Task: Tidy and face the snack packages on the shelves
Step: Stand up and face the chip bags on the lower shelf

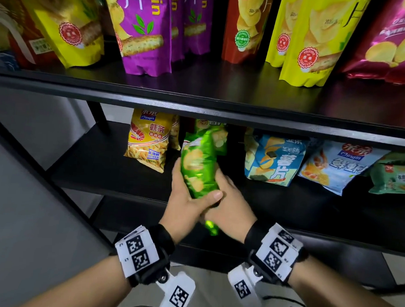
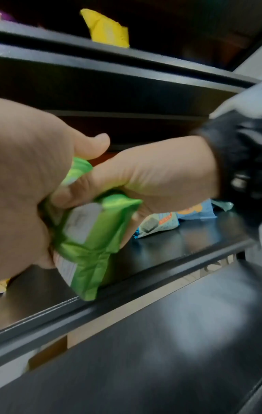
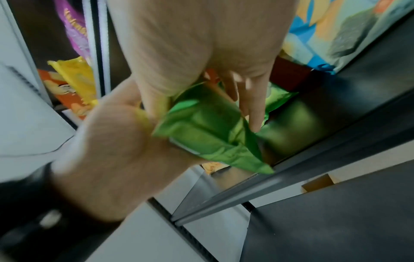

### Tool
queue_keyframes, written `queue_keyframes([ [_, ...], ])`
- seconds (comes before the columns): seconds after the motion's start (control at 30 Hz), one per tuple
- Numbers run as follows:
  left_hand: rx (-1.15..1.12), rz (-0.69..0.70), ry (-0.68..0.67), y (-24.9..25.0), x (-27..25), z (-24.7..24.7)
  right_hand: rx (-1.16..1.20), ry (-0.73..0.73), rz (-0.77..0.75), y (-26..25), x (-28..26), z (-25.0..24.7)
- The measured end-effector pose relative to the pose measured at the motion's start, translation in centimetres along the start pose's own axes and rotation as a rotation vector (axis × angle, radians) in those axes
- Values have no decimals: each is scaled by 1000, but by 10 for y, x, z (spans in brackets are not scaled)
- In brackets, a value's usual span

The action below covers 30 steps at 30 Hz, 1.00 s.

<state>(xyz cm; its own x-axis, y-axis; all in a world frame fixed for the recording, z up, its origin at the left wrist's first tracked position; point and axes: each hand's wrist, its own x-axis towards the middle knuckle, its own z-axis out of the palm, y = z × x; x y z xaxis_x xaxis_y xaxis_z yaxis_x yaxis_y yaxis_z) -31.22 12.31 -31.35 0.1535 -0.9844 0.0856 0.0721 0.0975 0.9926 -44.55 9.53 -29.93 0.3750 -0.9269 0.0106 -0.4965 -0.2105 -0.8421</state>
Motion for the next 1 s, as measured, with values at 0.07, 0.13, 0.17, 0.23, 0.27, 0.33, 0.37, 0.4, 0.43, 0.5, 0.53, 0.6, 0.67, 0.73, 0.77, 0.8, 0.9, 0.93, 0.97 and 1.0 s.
queue_keyframes([
  [0.07,-104,-41,74,1,10,-4,5,-94,-74,-2,-4,2],
  [0.13,-176,-66,110,0,21,-13,168,-141,-102,-7,-2,-3],
  [0.17,-208,-75,110,-1,26,-19,265,-113,-90,-7,2,-7],
  [0.23,-285,-112,84,-2,37,-31,378,9,0,-4,15,-17],
  [0.27,-328,-143,50,-2,42,-36,412,32,77,-2,23,-22],
  [0.33,-357,-202,-50,-1,51,-43,496,-67,222,3,38,-29],
  [0.37,-326,-215,-92,-1,55,-44,544,-152,271,7,45,-30],
  [0.4,-265,-219,-121,-1,59,-46,575,-217,302,9,51,-30],
  [0.43,-187,-214,-138,-1,62,-47,579,-242,320,10,55,-29],
  [0.5,-53,-211,-152,1,69,-52,542,-189,323,12,64,-25],
  [0.53,-3,-204,-153,1,74,-56,519,-143,312,13,69,-22],
  [0.6,159,-144,-111,-1,82,-68,489,-34,279,16,78,-17],
  [0.67,372,-67,-32,-2,91,-78,452,77,235,19,88,-13],
  [0.73,445,-42,-6,-6,98,-78,392,111,188,20,95,-9],
  [0.77,437,-36,-16,-8,100,-75,389,102,167,19,98,-7],
  [0.8,420,-27,-35,-9,102,-70,407,96,153,18,101,-4],
  [0.9,381,9,-100,-15,112,-54,371,227,133,17,112,2],
  [0.93,373,2,-101,-16,116,-53,296,305,150,18,117,1],
  [0.97,388,2,-69,-15,120,-54,207,372,173,18,122,-2],
  [1.0,431,23,10,-13,126,-59,120,413,203,19,126,-6],
])
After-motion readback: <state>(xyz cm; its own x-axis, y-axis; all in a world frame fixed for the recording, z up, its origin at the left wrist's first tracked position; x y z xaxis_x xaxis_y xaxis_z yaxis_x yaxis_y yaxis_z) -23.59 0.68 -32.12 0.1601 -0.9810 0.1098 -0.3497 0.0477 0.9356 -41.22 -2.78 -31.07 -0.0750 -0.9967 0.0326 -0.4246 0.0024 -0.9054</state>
